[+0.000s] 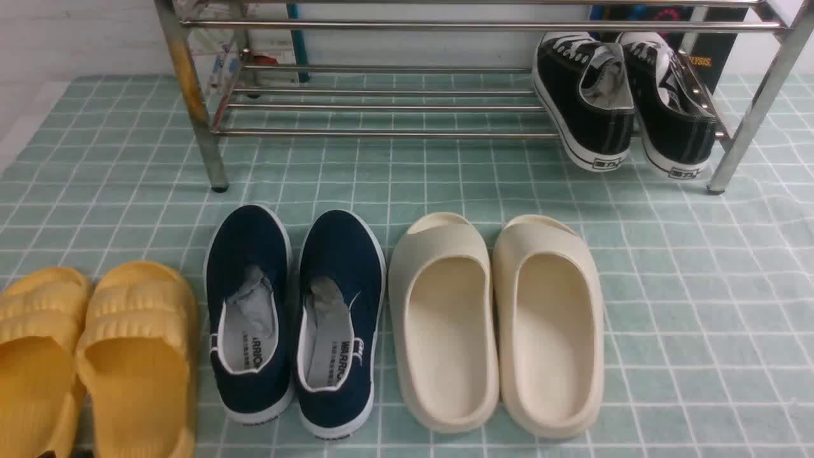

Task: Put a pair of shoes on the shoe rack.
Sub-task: Use the left arm to grab the shoe closest to it

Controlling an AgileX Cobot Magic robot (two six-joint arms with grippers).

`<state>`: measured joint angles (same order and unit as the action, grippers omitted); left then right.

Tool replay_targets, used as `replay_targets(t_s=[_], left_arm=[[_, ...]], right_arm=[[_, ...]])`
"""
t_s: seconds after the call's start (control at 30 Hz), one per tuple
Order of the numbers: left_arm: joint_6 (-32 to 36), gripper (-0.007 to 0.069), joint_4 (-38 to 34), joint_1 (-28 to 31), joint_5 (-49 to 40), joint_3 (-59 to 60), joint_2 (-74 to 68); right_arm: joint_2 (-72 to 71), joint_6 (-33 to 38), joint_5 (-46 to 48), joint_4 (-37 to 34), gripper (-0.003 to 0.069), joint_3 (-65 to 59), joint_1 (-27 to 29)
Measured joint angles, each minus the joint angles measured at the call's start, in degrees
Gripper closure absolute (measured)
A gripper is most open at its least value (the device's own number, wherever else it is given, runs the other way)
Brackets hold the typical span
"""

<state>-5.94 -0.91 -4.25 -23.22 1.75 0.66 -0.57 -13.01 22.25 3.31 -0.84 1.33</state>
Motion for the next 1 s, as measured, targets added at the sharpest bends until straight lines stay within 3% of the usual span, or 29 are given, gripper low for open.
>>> replay_targets(t_s=[0.47,0.63,1.0], left_arm=[[0.0,0.0386,0.0,0.0,0.3,0.0,0.0],[0.0,0.0386,0.0,0.0,4.1,0.0,0.0],[0.0,0.0386,0.0,0.0,28.0,0.0,0.0]], right_arm=[[0.0,0.0,0.0,0.0,0.0522,0.0,0.0],[0.0,0.0,0.0,0.0,0.0517,0.0,0.0],[0.0,0.0,0.0,0.0,0.0511,0.0,0.0]])
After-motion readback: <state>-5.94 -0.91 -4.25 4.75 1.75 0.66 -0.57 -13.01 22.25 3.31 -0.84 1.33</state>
